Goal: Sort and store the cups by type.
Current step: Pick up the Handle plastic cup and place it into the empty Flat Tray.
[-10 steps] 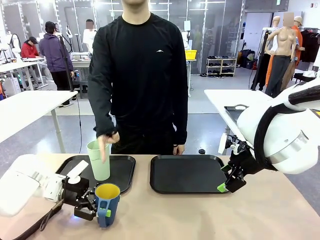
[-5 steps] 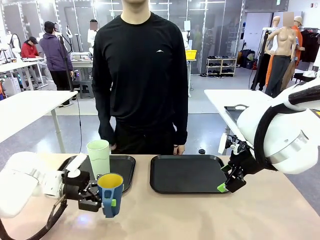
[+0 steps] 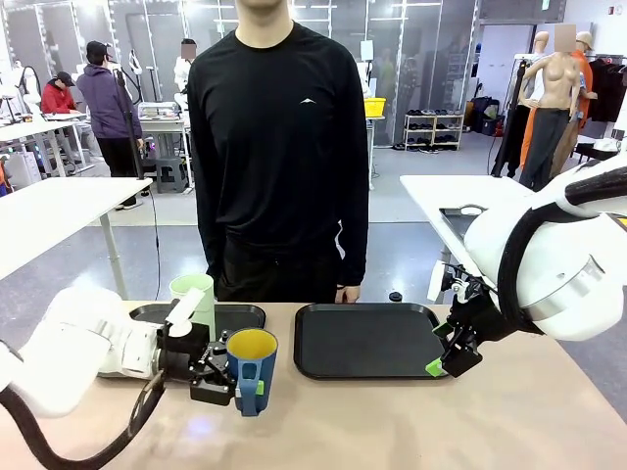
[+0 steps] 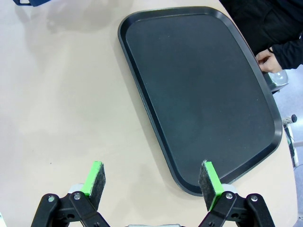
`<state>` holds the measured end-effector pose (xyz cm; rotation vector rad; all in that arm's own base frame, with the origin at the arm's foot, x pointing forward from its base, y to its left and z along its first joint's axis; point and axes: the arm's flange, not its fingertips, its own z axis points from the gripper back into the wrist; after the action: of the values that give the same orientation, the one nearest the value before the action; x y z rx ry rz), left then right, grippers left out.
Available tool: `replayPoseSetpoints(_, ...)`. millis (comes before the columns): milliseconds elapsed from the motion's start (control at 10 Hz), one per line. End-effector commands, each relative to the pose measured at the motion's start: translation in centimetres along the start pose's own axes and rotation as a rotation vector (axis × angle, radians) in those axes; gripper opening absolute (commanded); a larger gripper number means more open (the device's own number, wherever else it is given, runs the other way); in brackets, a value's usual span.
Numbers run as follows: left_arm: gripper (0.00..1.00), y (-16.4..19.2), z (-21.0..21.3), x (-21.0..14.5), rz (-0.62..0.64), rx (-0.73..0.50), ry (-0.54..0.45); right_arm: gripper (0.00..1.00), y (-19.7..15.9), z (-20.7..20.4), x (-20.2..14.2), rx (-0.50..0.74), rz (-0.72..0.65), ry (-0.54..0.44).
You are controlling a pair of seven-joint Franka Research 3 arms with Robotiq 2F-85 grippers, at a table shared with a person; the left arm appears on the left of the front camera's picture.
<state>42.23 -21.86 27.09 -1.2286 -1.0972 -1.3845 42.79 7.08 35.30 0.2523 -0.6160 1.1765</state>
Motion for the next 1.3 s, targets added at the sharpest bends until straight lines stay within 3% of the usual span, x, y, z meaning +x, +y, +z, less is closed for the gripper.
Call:
replayPoseSetpoints(0,0.23,-0.4,1.4,-0.4,0.007,0.015,-0.015,1.0,-0.1,-0.1,-0.1,0.002,0.006,0.003)
replayPoseSetpoints(300,0.23,-0.4,1.4,-0.4,0.007,0.015,-0.015,1.0,-0.1,-0.1,-0.1,0.002,0.006,0.003)
replayPoseSetpoints(400,0.74,-0.1,1.5,-0.7,0.018,0.027,0.003,1.0,-0.1,-0.1,-0.1,0.002,0.006,0.003)
replayPoseSetpoints(1200,0.74,8.8,-10.2,-0.7,-0.078,0.142,-0.114,1.0,-0.1,-0.1,-0.1,0.002,0.006,0.003)
